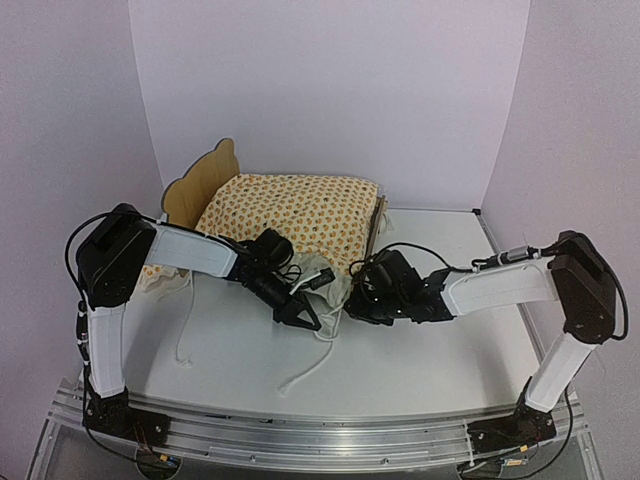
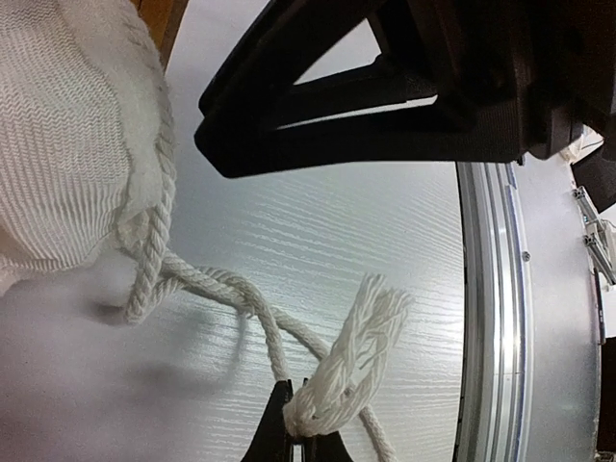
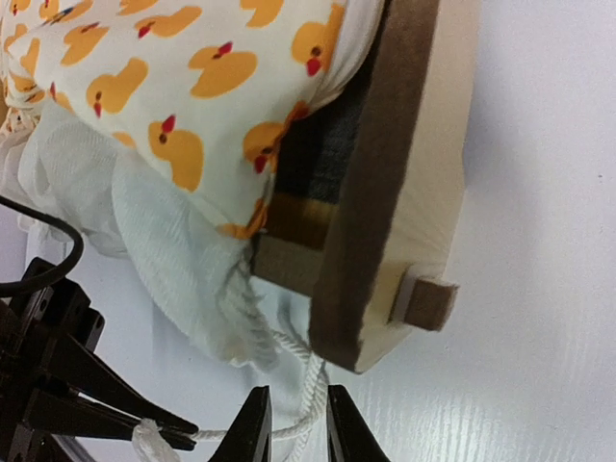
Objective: Set up the pet bed
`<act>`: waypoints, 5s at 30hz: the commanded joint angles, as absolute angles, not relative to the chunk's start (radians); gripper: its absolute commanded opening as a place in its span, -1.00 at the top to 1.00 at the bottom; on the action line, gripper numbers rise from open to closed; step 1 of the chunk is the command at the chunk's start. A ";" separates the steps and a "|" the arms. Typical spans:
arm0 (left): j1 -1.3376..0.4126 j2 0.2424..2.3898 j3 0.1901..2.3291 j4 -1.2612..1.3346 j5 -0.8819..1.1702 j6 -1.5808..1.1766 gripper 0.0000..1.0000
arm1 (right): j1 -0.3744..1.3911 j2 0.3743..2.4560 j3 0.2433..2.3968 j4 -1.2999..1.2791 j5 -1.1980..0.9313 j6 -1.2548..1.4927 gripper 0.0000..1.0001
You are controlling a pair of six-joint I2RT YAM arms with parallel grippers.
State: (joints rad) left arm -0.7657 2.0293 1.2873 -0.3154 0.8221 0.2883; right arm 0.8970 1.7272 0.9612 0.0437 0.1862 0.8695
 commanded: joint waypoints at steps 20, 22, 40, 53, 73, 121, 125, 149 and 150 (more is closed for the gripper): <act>-0.758 2.026 1.320 -0.316 0.811 0.278 1.00 | 0.898 1.780 1.011 0.095 0.285 0.973 0.43; -0.759 2.026 1.324 -0.319 0.810 0.279 1.00 | 0.898 1.796 1.022 0.100 0.287 0.966 0.51; -0.754 2.022 1.334 -0.324 0.802 0.276 1.00 | 0.891 1.835 1.059 0.141 0.271 0.947 1.00; -0.735 2.103 1.532 -0.420 0.692 0.150 1.00 | 0.865 1.606 0.976 0.022 -0.061 0.651 1.00; -0.814 2.141 1.616 -0.413 0.863 0.373 1.00 | 0.810 1.647 1.047 -0.100 -0.190 0.623 0.80; -0.795 2.414 1.749 -0.282 0.873 0.272 1.00 | 0.804 1.548 1.130 -0.390 -0.087 0.807 -0.09; -0.796 2.419 1.754 -0.274 0.869 0.272 1.00 | 0.804 1.517 1.128 -0.429 0.001 0.795 0.00; -0.796 2.424 1.793 -0.298 0.834 0.255 1.00 | 0.575 1.768 1.025 -0.158 -0.182 0.635 0.25; -0.796 2.422 1.792 -0.299 0.833 0.256 1.00 | 0.576 1.772 1.004 -0.095 -0.201 0.642 0.25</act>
State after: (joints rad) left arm -0.8112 2.4084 1.7485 -0.2880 0.8846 0.2790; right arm 0.5673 1.7296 1.0330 -0.3164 -0.0611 0.6830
